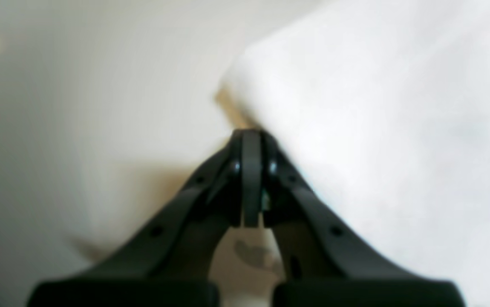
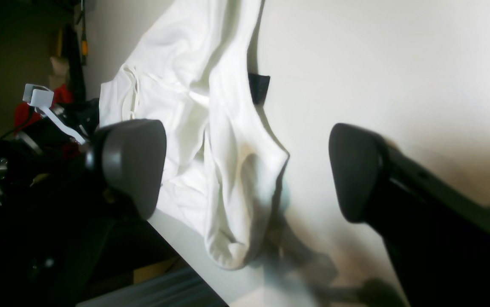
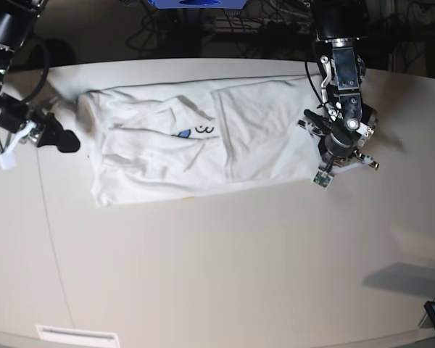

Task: Fold the T-shirt properly
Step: 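Move the left gripper back to the folded edge and press it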

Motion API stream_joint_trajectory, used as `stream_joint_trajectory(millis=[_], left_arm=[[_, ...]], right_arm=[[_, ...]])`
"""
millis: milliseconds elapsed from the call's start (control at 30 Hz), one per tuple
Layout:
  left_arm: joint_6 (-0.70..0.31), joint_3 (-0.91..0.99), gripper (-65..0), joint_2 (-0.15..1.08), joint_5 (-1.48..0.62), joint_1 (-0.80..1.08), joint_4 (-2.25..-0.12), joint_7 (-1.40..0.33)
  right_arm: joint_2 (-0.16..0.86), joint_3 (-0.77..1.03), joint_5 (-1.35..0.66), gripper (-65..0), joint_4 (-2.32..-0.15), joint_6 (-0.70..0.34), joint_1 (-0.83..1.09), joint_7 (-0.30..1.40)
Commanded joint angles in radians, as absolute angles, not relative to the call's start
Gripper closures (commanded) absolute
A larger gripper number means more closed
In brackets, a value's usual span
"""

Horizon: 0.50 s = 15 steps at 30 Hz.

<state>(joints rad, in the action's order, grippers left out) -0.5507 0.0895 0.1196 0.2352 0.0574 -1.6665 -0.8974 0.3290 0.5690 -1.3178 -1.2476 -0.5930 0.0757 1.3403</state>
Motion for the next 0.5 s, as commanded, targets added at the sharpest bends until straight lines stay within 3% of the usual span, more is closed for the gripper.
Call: stream_joint_trajectory(millis=[0,467], left_arm=[[-0.553,0.091,0.0,0.125,0.236,0.044,-1.676,-0.897],[-0.553,0.021,0.0,0.096,0.236,-0.068,-1.561,-0.895]], right_arm=[[0.348,0.572,-1.346,-58.0,-1.265,-0.596,0.067,1.330],[0.346,0.572,-1.345,-58.0,-1.265,-0.596,0.079,1.328]])
